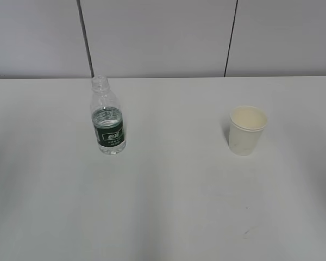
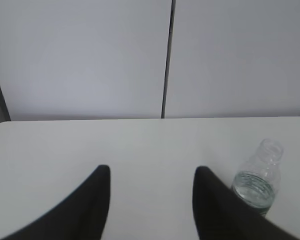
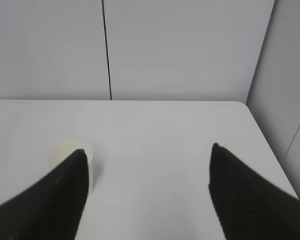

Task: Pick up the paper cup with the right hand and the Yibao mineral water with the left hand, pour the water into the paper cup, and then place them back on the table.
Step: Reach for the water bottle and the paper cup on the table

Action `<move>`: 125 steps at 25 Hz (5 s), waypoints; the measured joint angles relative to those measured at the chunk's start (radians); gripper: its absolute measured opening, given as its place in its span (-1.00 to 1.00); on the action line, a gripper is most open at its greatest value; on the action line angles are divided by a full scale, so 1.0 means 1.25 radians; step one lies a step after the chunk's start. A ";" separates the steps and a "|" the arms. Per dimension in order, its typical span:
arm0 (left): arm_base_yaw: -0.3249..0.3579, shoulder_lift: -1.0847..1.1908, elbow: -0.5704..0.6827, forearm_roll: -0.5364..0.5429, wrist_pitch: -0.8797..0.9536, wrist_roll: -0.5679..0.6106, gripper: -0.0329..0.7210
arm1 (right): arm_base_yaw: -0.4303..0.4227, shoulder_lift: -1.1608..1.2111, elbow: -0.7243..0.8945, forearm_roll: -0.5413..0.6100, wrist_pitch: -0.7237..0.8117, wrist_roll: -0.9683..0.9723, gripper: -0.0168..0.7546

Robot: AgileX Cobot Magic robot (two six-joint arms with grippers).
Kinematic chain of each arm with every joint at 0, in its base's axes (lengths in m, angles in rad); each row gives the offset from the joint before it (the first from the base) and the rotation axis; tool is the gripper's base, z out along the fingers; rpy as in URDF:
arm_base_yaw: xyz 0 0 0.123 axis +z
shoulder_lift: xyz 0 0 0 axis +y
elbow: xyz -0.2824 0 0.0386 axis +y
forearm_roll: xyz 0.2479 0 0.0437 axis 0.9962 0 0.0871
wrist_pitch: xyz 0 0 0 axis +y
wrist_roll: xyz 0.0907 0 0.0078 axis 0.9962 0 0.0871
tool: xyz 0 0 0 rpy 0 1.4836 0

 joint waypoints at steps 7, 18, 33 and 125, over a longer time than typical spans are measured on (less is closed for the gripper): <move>0.000 0.205 0.000 0.028 -0.218 0.001 0.00 | 0.000 0.164 0.059 0.016 -0.215 0.000 0.56; 0.000 0.509 0.090 0.060 -0.675 -0.038 0.00 | 0.000 0.373 0.160 -0.007 -0.540 0.060 0.56; 0.000 0.627 0.095 0.138 -0.776 -0.039 0.00 | 0.000 0.827 0.164 -0.341 -1.058 0.248 0.56; 0.000 0.630 0.095 0.140 -0.819 -0.039 0.00 | 0.008 1.415 -0.214 -0.403 -1.199 0.212 0.76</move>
